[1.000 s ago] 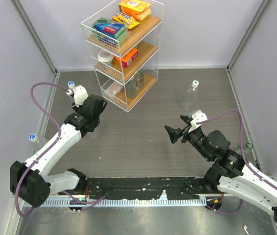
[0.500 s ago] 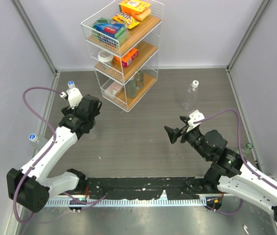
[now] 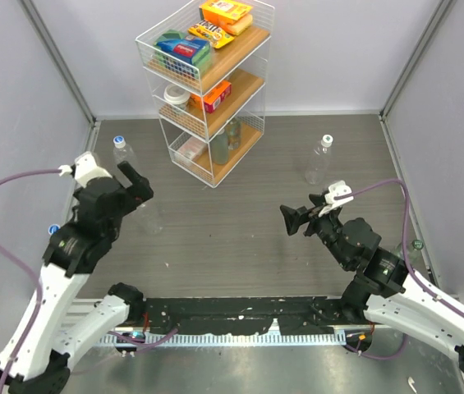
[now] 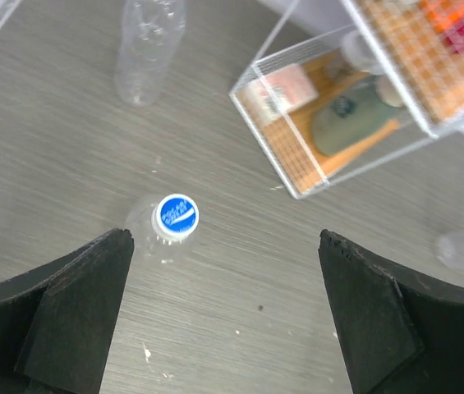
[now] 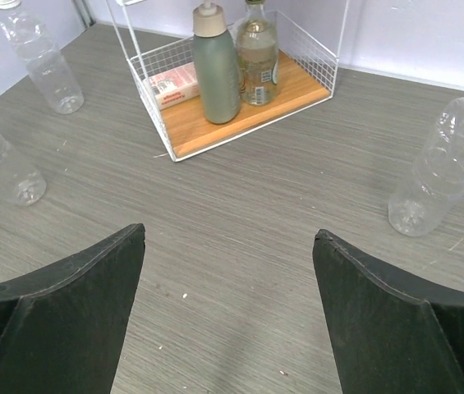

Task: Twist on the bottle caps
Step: Reset both arms

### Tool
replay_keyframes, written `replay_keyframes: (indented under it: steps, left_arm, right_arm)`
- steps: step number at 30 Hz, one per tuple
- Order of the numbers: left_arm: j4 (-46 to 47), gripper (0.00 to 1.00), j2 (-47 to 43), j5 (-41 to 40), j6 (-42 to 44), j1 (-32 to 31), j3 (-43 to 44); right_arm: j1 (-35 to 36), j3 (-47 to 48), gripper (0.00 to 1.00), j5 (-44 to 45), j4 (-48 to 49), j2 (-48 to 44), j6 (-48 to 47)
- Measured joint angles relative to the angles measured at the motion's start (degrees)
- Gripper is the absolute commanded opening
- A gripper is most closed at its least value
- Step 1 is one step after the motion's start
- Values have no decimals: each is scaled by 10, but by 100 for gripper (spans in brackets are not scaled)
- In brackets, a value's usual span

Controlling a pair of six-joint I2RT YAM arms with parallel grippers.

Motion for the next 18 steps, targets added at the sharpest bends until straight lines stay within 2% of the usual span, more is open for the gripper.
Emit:
replay_keyframes:
  steps: [5,10,18]
  left_arm:
    - [-37,100,-71,88,18,0,27]
    - [-72,100,-103,158,23,0,29]
    - [-124,100,-178,177,23,1,-9]
  right_arm:
    - [0,5,88,46,-15,0,26]
    - [0,32,88,126,-69,4,75]
    - [0,32,88,208,-136,-64,132]
